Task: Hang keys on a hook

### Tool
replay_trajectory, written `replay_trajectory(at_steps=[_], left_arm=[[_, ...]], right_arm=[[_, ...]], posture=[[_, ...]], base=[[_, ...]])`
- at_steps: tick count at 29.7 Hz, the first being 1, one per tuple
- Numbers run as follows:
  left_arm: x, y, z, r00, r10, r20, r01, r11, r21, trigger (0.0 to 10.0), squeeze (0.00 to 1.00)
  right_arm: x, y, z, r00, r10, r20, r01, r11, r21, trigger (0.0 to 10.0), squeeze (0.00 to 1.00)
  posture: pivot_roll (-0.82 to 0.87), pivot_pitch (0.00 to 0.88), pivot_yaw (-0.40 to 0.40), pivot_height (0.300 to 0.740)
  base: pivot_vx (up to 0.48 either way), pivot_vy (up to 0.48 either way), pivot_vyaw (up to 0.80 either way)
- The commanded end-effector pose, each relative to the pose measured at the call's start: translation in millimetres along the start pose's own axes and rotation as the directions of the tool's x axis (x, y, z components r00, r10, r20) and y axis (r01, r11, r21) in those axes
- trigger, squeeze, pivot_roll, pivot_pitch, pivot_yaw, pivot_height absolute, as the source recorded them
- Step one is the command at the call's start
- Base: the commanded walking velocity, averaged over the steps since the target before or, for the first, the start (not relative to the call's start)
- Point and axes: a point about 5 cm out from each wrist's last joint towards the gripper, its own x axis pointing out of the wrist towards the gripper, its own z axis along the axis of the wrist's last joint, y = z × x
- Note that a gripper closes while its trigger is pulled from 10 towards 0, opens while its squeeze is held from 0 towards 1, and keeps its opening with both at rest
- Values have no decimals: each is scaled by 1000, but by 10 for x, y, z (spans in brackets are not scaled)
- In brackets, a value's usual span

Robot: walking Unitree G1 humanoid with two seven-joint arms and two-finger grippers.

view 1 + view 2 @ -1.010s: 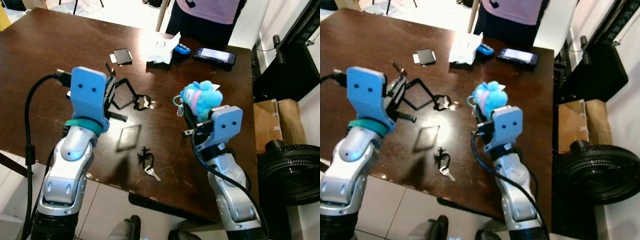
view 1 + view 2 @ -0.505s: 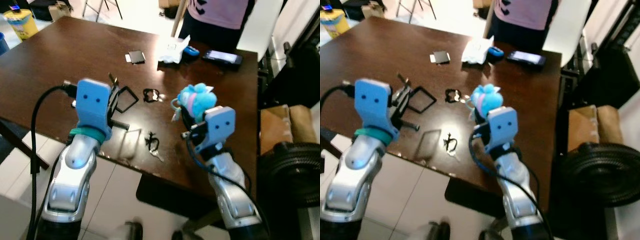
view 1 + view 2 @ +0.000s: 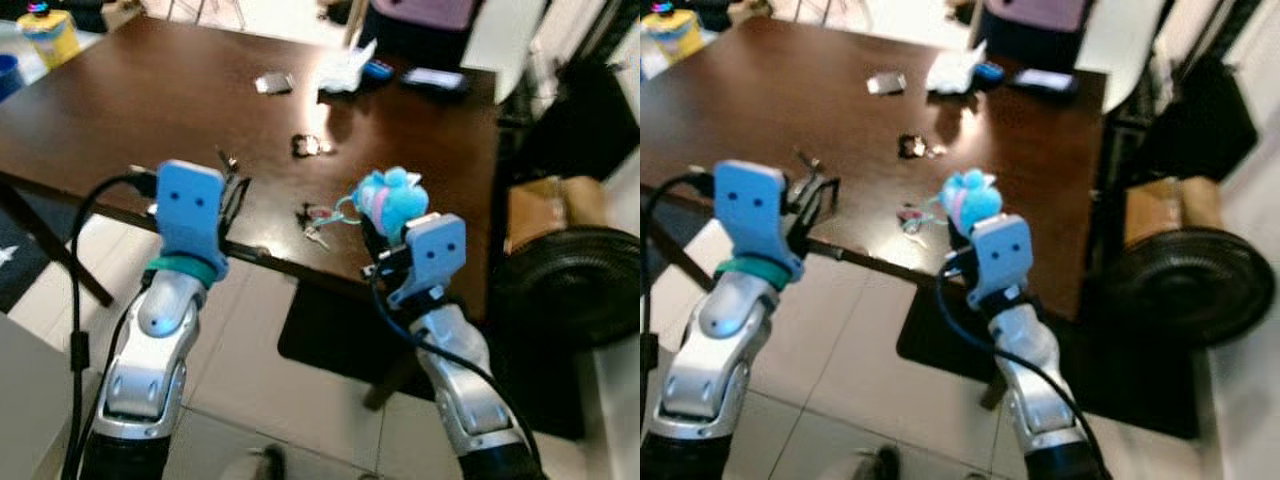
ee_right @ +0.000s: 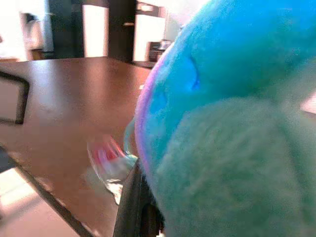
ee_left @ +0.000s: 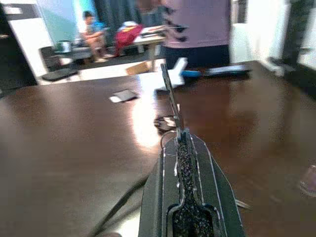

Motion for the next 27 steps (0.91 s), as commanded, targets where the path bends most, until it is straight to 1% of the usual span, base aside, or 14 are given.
replay_trajectory(at_steps=[1,13,16,27], left_arm=[[-25,34,-59,1000,14,-21,-14,1000,19,10000,0],[-16,25,-72,1000,21,-22,-20,1000,15,10000,0],[-16,22,-75,999,21,-24,-21,1000,16,10000,0],[11,4,-72,999,24,-45,-23,1000,8,10000,0]], right_arm=[[0,52,-17,1000,14,-4,-14,1000,0,10000,0],[43,57,29,999,35,24,-34,998,-43,10000,0],[46,60,31,999,37,24,-36,998,-50,10000,0],[72,62,51,999,31,37,-29,999,-45,10000,0]], posture=[[54,35,62,740],[60,33,53,740],[60,33,53,740],[59,31,57,740]], base=[[-334,0,0],[-323,0,0],[0,0,0],[0,0,800]])
